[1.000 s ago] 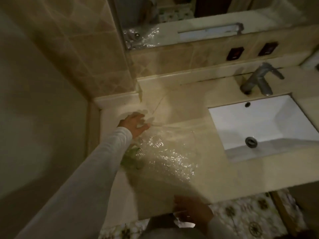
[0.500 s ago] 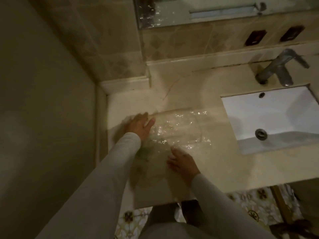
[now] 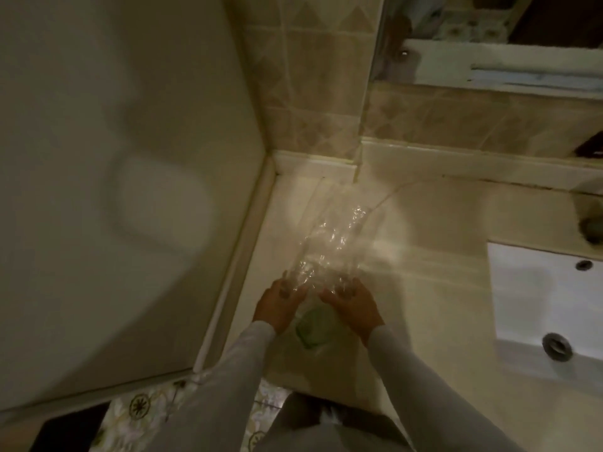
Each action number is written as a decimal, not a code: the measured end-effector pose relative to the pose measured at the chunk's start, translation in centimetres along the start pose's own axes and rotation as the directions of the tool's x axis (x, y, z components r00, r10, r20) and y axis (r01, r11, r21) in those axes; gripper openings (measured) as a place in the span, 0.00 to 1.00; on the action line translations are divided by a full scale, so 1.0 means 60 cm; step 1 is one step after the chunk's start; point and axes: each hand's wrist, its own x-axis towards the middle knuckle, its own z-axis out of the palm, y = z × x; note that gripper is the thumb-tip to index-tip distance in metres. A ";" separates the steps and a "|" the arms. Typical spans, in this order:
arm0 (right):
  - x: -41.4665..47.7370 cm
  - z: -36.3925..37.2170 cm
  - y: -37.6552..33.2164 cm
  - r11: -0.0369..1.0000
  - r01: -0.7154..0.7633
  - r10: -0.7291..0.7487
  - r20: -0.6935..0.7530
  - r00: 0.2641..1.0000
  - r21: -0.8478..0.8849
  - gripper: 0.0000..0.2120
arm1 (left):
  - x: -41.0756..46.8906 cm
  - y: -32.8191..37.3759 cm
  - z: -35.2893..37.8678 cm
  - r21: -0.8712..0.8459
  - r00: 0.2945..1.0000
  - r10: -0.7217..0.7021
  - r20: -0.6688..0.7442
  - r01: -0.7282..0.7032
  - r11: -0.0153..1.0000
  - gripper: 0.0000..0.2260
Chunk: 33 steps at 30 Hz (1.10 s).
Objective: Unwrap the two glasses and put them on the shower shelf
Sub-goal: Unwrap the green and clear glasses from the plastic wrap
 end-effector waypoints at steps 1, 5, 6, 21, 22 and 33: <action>0.002 0.004 0.000 0.999 0.027 -0.027 -0.002 1.000 -0.047 0.27 | -0.008 -0.005 0.003 -0.032 1.000 -0.008 -0.009 0.008 0.999 0.28; -0.011 0.012 0.009 0.999 0.011 -0.008 -0.084 0.996 0.041 0.27 | -0.029 -0.015 0.017 -0.136 0.997 -0.040 -0.068 0.031 0.990 0.31; -0.020 0.012 0.016 0.999 -0.006 0.013 -0.145 0.989 0.049 0.27 | -0.032 -0.016 0.021 -0.141 0.995 -0.047 -0.085 0.035 0.989 0.31; -0.050 0.066 0.005 0.971 -0.046 0.062 -0.063 0.996 0.236 0.32 | -0.051 0.009 0.040 -0.370 0.993 -0.029 -0.114 -0.015 0.929 0.21; -0.051 0.073 -0.002 0.975 -0.029 0.042 -0.053 0.998 0.219 0.34 | -0.052 0.013 0.040 -0.372 0.995 -0.010 -0.098 -0.027 0.928 0.20; -0.009 0.073 -0.012 0.991 -0.097 0.121 -0.331 0.936 0.087 0.30 | 0.017 0.044 0.031 -0.212 0.992 -0.017 -0.125 -0.010 0.977 0.26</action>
